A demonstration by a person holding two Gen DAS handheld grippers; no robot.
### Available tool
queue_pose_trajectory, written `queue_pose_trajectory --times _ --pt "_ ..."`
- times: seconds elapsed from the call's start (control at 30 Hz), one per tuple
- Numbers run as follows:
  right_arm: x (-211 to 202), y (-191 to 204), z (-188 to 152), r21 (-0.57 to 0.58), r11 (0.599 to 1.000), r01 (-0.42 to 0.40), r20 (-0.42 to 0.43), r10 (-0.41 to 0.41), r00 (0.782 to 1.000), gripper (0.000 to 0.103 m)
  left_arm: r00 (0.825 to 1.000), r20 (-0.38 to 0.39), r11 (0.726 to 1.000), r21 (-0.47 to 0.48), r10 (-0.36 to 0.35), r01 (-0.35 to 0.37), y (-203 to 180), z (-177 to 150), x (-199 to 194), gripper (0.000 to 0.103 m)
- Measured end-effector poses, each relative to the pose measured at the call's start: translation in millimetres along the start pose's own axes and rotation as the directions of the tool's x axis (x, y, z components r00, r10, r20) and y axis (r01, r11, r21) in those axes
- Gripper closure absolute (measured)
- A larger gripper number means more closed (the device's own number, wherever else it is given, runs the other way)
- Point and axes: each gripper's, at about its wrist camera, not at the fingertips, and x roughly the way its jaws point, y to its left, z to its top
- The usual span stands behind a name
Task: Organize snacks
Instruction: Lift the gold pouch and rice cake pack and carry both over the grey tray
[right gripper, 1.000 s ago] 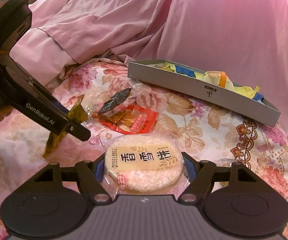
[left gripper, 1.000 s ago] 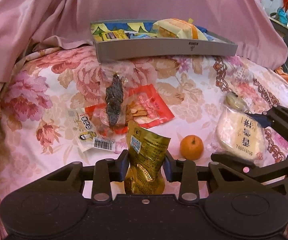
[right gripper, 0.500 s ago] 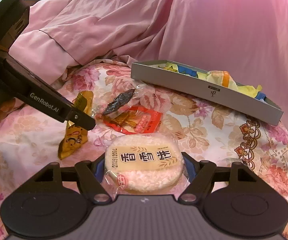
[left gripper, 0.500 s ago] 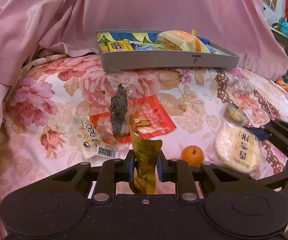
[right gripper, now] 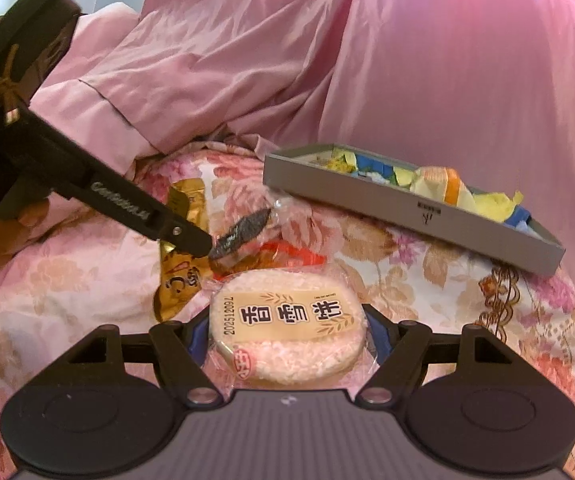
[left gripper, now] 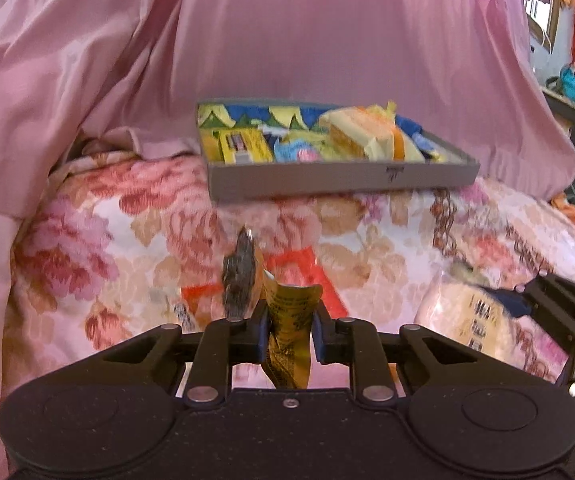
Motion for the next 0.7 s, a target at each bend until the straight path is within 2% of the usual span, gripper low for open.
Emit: queue_pose_trajectory --times 0.2,0.43,0.7 --pt "5.1 -4.8 15.4 -0.004 1.000 0.020 0.038 -0.020 0.999 0.026 0.997 0.074 1.000 -0.018 -0.015 0.016 -0.5 33.7 -0.2 0.080" --pt "15.5 -21.7 43.7 -0.007 0.998 0.063 0.097 -0.062 0.993 0.026 0.980 0.199 0.999 -0.042 -0.014 0.023 3.9 93.1 7.1 0.080" --pt "59.4 -63.6 95.3 0.094 0.988 0.125 0.128 -0.137 0.982 0.026 0.968 0.251 0.996 -0.092 0.004 0.019 17.9 146.9 50.8 0.080"
